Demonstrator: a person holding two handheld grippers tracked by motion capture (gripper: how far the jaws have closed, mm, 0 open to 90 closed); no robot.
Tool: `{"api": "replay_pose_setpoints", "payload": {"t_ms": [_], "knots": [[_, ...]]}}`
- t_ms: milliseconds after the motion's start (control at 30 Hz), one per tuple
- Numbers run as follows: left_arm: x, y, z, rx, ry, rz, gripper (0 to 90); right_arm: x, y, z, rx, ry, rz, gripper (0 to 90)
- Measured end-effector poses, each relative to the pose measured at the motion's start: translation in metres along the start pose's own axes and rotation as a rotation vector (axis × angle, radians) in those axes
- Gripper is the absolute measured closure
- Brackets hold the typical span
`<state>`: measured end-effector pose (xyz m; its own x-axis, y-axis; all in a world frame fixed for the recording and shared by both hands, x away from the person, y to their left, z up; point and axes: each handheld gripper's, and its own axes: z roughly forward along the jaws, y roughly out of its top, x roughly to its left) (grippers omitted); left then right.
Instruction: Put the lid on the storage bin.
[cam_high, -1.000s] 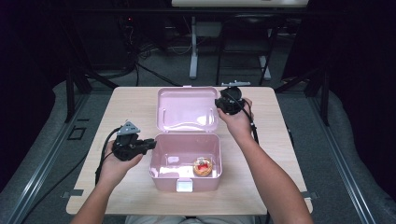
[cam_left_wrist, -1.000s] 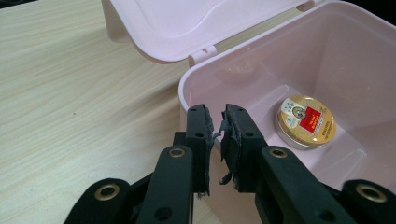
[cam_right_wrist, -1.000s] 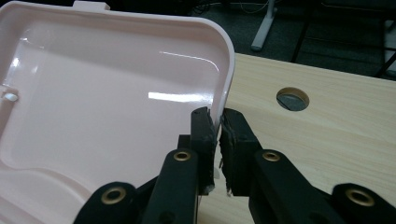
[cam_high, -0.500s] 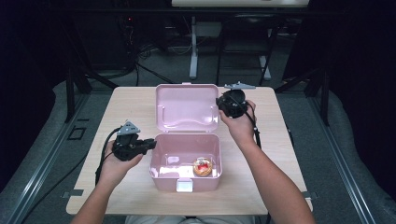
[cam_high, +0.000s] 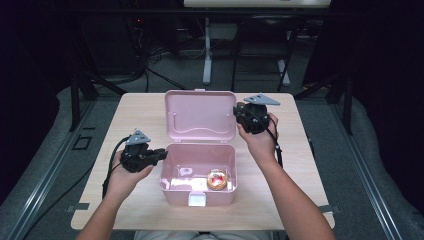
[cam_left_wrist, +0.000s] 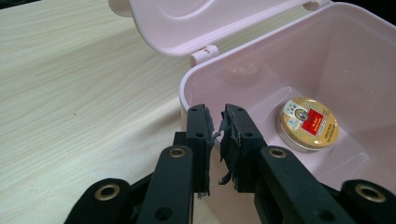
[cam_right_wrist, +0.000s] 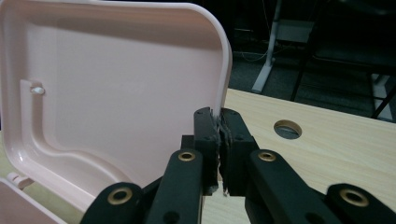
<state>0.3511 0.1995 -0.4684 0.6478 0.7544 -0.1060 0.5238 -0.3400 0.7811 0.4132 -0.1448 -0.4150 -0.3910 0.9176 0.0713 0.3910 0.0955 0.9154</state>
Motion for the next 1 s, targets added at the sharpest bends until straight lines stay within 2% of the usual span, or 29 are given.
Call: {"api": "replay_pose_setpoints", "payload": {"t_ms": [467, 667, 1000], "knots": [[-0.002, 0.0, -0.002, 0.007, 0.0, 0.006, 80.6, 0.008, -0.012, -0.018, -0.098, 0.001, -0.069, 86.6], [-0.003, 0.002, -0.002, 0.007, 0.0, 0.013, 80.5, 0.008, -0.012, -0.021, -0.105, 0.011, -0.064, 86.8], [0.006, 0.011, -0.01, -0.044, 0.029, -0.001, 74.7, 0.007, -0.013, -0.022, -0.111, 0.025, -0.038, 87.1]]}}
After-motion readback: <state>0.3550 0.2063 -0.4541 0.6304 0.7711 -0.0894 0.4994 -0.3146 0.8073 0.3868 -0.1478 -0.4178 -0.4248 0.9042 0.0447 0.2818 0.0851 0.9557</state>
